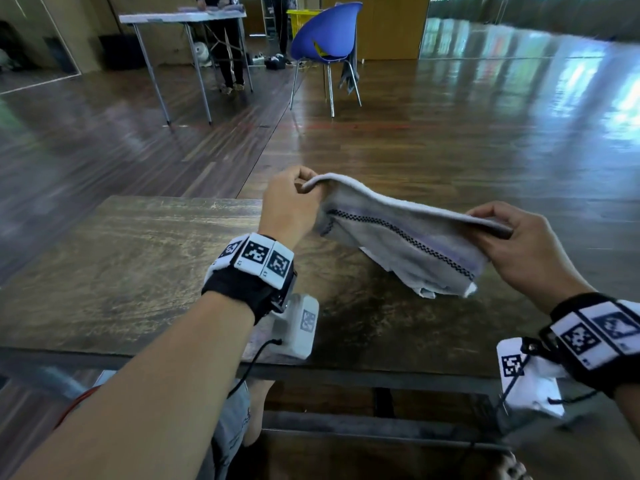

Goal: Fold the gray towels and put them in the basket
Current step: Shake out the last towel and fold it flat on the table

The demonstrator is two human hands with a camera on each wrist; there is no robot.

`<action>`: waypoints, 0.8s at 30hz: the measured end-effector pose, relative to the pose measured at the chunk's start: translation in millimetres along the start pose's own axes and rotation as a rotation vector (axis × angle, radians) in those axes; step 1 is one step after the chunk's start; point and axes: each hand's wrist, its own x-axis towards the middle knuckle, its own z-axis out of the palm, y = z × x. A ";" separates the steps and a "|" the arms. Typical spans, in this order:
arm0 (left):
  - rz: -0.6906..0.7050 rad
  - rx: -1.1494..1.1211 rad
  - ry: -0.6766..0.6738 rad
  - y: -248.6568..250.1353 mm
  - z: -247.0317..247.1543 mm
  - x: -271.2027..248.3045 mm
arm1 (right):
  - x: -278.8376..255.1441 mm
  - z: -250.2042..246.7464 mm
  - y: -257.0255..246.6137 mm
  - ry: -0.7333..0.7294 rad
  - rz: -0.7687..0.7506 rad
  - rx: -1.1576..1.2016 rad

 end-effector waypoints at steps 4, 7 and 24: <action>-0.001 0.043 0.051 -5.1 -3.8 4.0 | -3.0 -6.5 -1.2 0.119 0.111 0.152; 0.032 0.026 0.057 -5.3 -2.6 2.9 | -2.8 -13.0 1.8 0.202 0.192 0.202; 0.083 0.533 -0.805 -23.8 43.8 -11.8 | 4.1 35.6 18.2 -0.345 0.270 -0.256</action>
